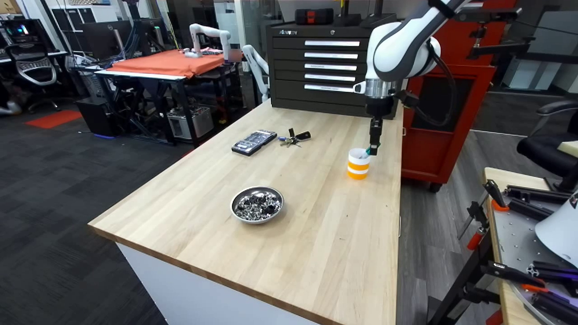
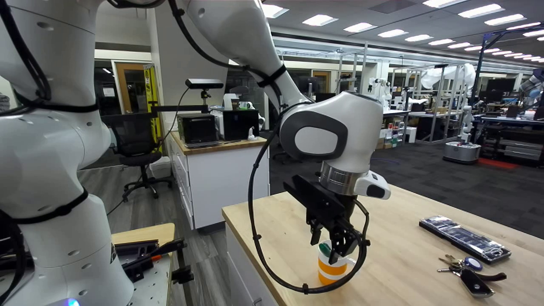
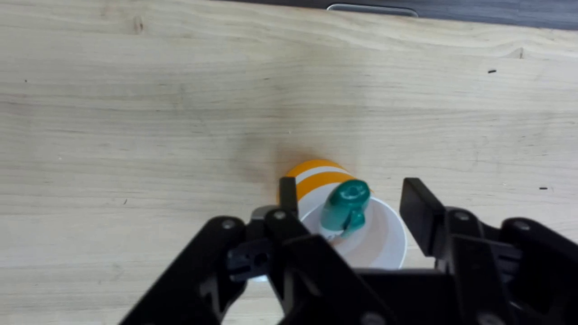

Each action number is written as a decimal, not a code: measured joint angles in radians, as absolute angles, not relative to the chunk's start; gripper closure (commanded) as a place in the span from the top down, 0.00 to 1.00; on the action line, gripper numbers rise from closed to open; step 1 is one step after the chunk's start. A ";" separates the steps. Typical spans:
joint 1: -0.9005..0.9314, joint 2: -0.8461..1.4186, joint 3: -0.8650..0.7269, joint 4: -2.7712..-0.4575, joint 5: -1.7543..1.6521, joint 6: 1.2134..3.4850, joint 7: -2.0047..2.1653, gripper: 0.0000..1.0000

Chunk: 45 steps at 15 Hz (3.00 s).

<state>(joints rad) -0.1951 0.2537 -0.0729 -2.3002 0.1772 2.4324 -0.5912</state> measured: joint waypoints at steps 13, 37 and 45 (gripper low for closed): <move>-0.197 0.252 -0.073 -2.288 0.173 2.429 -0.598 0.06; -0.134 0.160 -0.056 -2.040 -0.013 2.071 -0.425 0.06; -0.055 0.220 -0.011 -2.038 0.003 2.112 -0.215 0.06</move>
